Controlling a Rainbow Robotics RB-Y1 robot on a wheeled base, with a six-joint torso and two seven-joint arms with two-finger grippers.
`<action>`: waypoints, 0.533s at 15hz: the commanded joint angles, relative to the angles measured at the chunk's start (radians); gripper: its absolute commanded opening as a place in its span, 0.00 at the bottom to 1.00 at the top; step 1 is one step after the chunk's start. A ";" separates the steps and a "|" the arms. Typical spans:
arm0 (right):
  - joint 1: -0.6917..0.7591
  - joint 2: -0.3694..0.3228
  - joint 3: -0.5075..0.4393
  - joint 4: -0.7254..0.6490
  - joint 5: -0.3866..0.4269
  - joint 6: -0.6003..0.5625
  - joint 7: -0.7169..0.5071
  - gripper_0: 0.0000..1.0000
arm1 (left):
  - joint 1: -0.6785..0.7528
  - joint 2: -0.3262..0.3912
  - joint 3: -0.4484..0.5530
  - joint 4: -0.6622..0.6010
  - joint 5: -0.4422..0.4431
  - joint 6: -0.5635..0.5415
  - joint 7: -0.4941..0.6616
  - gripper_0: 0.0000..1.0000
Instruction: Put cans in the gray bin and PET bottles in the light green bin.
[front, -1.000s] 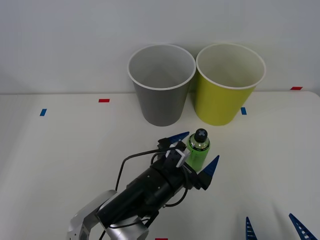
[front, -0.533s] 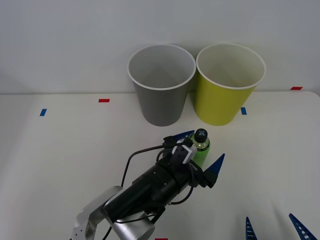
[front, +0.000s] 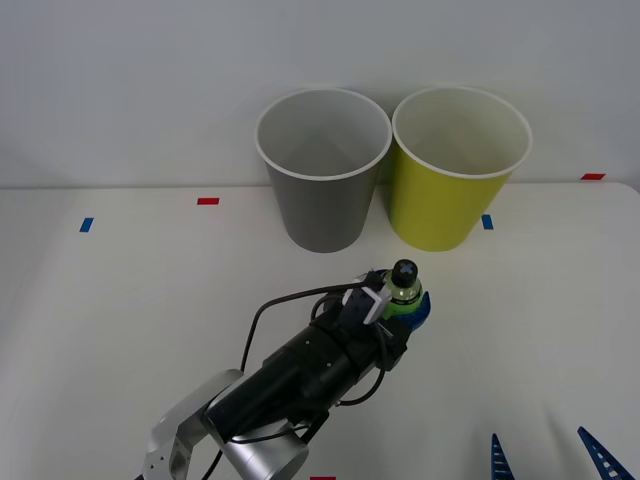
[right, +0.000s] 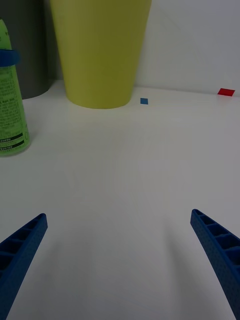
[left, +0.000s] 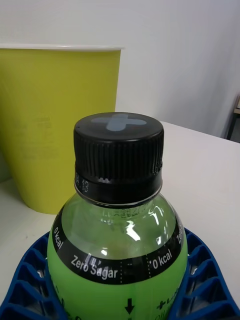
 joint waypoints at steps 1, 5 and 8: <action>0.000 0.000 0.000 0.000 0.000 0.000 0.000 1.00 | 0.001 0.000 0.000 0.000 0.000 0.000 0.000 0.05; 0.000 0.000 0.000 0.000 0.000 0.000 0.000 1.00 | 0.001 0.009 0.020 -0.078 0.000 0.143 0.003 0.03; 0.000 0.000 0.000 0.000 0.000 0.000 0.000 1.00 | 0.000 0.029 0.057 -0.186 0.001 0.301 0.007 0.03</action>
